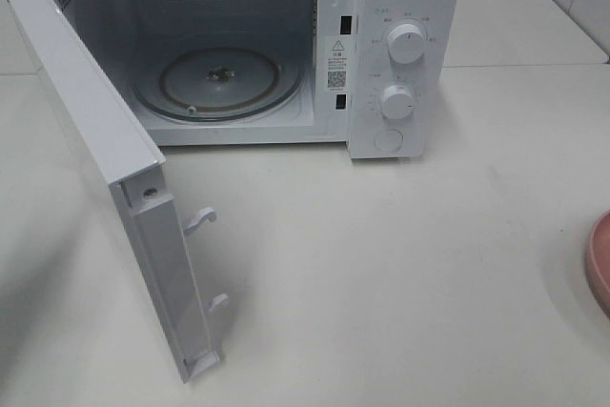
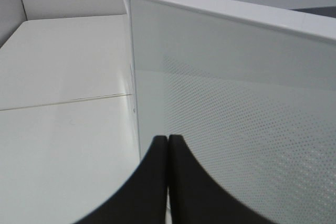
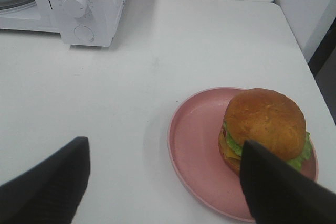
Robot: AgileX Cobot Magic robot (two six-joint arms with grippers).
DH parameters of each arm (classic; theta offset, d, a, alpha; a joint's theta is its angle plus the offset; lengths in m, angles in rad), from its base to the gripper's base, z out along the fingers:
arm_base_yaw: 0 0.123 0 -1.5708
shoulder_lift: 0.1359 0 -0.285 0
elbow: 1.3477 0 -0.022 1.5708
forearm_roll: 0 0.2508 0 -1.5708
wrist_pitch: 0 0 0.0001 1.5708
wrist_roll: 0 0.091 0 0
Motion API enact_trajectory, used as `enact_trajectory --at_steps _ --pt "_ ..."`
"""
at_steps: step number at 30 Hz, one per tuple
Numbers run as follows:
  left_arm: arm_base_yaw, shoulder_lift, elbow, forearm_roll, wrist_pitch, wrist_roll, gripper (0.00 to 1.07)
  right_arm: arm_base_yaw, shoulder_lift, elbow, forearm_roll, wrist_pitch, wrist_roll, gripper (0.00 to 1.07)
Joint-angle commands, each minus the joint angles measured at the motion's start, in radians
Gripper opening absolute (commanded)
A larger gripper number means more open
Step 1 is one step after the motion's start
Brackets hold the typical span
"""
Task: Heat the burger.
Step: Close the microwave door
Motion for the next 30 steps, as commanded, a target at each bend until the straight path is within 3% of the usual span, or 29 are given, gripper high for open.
enact_trajectory --at_steps 1,10,21,30 --pt "-0.018 0.047 -0.026 0.021 -0.058 -0.027 0.00 -0.008 -0.026 0.003 0.002 0.002 -0.001 0.76" --pt "-0.138 0.191 -0.097 0.008 -0.071 -0.003 0.00 -0.008 -0.026 0.003 0.002 0.002 -0.001 0.76" --pt "-0.223 0.298 -0.166 -0.046 -0.079 -0.001 0.00 -0.008 -0.026 0.003 0.002 0.002 -0.001 0.76" --pt "-0.245 0.347 -0.215 -0.044 -0.080 0.001 0.00 -0.008 -0.026 0.003 0.002 0.002 -0.001 0.76"
